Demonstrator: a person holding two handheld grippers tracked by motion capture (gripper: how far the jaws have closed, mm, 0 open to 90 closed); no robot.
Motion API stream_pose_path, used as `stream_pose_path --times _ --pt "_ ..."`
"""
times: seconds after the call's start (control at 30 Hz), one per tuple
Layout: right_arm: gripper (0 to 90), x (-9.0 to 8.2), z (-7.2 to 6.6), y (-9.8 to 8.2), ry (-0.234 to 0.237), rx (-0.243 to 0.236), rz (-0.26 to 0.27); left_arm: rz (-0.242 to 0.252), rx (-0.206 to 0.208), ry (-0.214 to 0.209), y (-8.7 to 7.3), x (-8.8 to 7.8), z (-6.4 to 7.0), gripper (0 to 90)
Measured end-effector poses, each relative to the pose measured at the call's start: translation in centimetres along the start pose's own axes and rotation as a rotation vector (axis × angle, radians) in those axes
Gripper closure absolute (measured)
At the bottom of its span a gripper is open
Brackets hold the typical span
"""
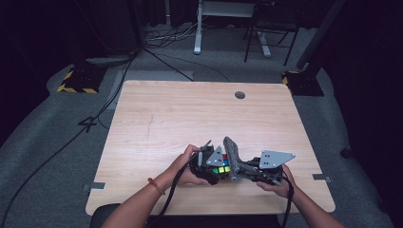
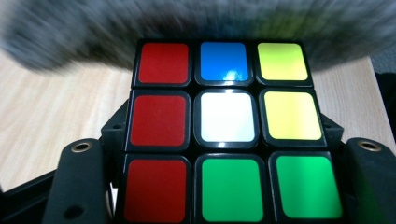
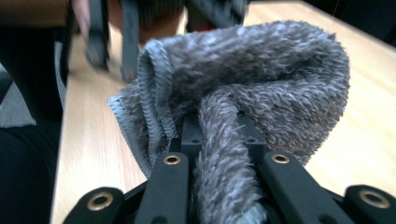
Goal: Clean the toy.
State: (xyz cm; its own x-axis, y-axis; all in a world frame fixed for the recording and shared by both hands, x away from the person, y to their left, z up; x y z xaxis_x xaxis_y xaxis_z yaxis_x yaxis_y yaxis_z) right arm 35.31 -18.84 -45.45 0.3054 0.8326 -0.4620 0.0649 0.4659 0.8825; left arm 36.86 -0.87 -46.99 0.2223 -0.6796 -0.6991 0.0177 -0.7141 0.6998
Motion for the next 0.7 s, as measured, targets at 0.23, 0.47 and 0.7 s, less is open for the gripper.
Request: stream_pose_path --times 0.23,0.47,0.7 --pt "78.5 0.0 -0.3 0.3 0.023 0.000 0.048 -0.055 0.017 0.006 0.0 0.9 0.3 33.0" --pt "78.5 0.5 -0.2 0.3 -0.010 -0.005 0.018 -0.037 0.019 0.014 -0.1 0.8 0.2 33.5" --pt "78.5 1.0 0.8 -1.7 -0.020 0.055 -0.081 -0.002 0.000 0.042 0.0 -0.6 -0.4 33.5"
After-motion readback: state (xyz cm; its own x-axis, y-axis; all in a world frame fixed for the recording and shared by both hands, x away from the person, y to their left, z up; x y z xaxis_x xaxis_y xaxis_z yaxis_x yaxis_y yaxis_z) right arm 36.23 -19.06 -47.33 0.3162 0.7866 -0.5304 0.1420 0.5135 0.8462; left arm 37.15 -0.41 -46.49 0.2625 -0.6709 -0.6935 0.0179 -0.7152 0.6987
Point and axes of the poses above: each handheld gripper's, and its own axes: x roughly forward along the jaws, y roughly out of its top, z roughly to its right, the point moved 4 cm from there along x, roughly forward along the jaws
